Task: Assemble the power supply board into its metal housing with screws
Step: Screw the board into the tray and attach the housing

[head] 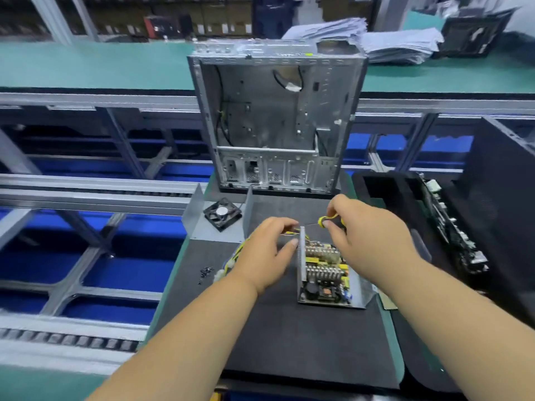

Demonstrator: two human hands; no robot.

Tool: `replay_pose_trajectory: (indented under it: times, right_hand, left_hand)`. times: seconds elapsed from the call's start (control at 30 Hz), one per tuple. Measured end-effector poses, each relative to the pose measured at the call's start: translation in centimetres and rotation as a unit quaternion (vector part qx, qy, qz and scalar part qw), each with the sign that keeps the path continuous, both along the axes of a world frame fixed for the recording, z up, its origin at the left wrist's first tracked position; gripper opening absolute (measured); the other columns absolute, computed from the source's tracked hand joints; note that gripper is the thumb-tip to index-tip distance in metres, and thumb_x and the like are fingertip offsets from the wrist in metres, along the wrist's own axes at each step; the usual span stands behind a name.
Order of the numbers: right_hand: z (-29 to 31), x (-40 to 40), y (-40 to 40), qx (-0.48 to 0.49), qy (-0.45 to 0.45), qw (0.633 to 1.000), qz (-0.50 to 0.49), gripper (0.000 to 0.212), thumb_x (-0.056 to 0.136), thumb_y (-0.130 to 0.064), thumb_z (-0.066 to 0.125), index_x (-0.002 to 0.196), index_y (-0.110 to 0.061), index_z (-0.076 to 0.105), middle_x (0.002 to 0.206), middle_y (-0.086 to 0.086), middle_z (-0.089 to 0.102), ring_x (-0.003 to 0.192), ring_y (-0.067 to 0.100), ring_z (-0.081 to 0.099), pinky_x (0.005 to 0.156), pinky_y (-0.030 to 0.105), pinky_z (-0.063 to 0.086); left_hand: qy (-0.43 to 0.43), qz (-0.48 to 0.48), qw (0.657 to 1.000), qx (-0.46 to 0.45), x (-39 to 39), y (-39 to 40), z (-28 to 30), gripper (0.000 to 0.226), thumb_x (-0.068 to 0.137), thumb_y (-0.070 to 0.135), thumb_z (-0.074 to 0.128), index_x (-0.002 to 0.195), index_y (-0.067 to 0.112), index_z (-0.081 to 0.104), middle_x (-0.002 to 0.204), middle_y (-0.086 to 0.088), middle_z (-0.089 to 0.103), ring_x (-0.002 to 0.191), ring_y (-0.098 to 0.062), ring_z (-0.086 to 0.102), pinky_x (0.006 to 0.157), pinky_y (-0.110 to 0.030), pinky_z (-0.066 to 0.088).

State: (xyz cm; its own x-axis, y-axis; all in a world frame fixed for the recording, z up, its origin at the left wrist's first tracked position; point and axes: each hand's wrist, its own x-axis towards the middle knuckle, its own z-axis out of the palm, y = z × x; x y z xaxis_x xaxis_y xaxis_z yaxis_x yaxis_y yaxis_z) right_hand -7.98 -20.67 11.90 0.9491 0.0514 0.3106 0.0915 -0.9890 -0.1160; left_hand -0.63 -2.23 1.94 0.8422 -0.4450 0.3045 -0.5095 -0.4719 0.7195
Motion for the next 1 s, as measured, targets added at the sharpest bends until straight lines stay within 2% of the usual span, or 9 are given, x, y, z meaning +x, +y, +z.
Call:
replay_pose_trajectory:
  times: [0.2,0.33,0.4,0.5,0.6,0.67,0.8,0.9,1.0]
  right_hand:
    - [-1.9,2.8,5.9,0.093,0.021,0.994,0.045,0.015,0.097,-0.041,0.049,0.106,-0.029,0.05,0.101,-0.011,0.064,0.081,0.023,0.062,0.061,0.033,0.045]
    - [-2.9,4.4,8.5,0.128,0.047,0.989,0.054,0.012,0.097,-0.04,0.051,0.104,-0.03,0.051,0.099,-0.012,0.064,0.085,0.019,0.062,0.064,0.033,0.046]
    - [-3.3,5.1,9.6,0.139,0.057,0.987,0.055,0.011,0.097,-0.04,0.052,0.102,-0.031,0.051,0.097,-0.013,0.064,0.086,0.017,0.061,0.063,0.031,0.044]
    - [-3.9,5.7,10.7,0.162,0.069,0.983,0.052,0.009,0.096,-0.041,0.052,0.1,-0.033,0.051,0.096,-0.015,0.064,0.084,0.013,0.059,0.066,0.031,0.046]
    - [-4.3,6.0,11.4,0.173,0.076,0.981,0.049,0.01,0.096,-0.041,0.052,0.1,-0.032,0.051,0.095,-0.014,0.064,0.084,0.014,0.058,0.069,0.033,0.048]
    - [-4.5,6.0,11.6,0.176,0.078,0.98,0.047,0.01,0.096,-0.041,0.053,0.1,-0.032,0.051,0.094,-0.014,0.064,0.083,0.013,0.058,0.068,0.032,0.048]
    - [-4.8,5.9,11.4,0.186,0.089,0.978,0.033,0.008,0.095,-0.041,0.053,0.097,-0.035,0.049,0.092,-0.016,0.063,0.08,0.01,0.057,0.066,0.031,0.046]
    - [-5.0,5.7,11.0,0.188,0.096,0.977,0.023,0.007,0.095,-0.041,0.052,0.094,-0.036,0.047,0.09,-0.017,0.062,0.077,0.008,0.054,0.064,0.03,0.046]
    - [-5.2,5.5,10.7,0.191,0.097,0.977,0.01,0.007,0.095,-0.042,0.052,0.095,-0.036,0.048,0.09,-0.017,0.062,0.078,0.008,0.054,0.065,0.031,0.047]
  left_hand:
    - [0.099,0.15,0.981,-0.067,0.7,8.2,-0.1,0.02,0.091,0.015,0.062,0.105,0.028,0.067,0.097,0.008,0.062,0.086,-0.004,0.058,0.083,-0.027,0.05]
    - [0.126,0.235,0.961,-0.069,1.1,12.2,-0.4,0.018,0.092,0.016,0.06,0.097,0.031,0.067,0.093,0.007,0.061,0.079,0.005,0.055,0.066,-0.005,0.042]
    - [0.15,0.256,0.954,-0.05,1.1,13.7,-1.0,0.017,0.092,0.016,0.059,0.093,0.032,0.066,0.091,0.01,0.062,0.078,0.005,0.056,0.065,-0.006,0.041]
    - [0.189,0.269,0.944,0.012,1.0,15.3,-2.4,0.016,0.09,0.017,0.061,0.087,0.033,0.064,0.088,0.012,0.064,0.075,0.002,0.057,0.067,-0.015,0.043]
    - [0.215,0.262,0.939,0.062,1.1,15.8,-3.8,0.016,0.088,0.017,0.063,0.084,0.032,0.063,0.084,0.012,0.064,0.067,0.006,0.056,0.065,-0.017,0.044]
    - [0.217,0.256,0.937,0.098,1.3,15.7,-4.5,0.015,0.085,0.019,0.066,0.083,0.034,0.062,0.083,0.014,0.063,0.069,0.006,0.057,0.067,-0.018,0.045]
    - [0.169,0.243,0.937,0.185,2.3,15.0,-5.1,0.012,0.082,0.029,0.071,0.088,0.036,0.063,0.086,0.018,0.051,0.085,-0.002,0.052,0.069,-0.022,0.042]
    - [0.136,0.229,0.935,0.233,3.2,14.2,-5.6,0.01,0.082,0.034,0.071,0.089,0.035,0.064,0.091,0.016,0.052,0.096,-0.011,0.051,0.078,-0.028,0.046]
    - [0.123,0.235,0.924,0.275,3.8,13.4,-5.8,0.01,0.083,0.04,0.068,0.083,0.031,0.064,0.094,0.013,0.055,0.097,-0.015,0.051,0.078,-0.031,0.046]
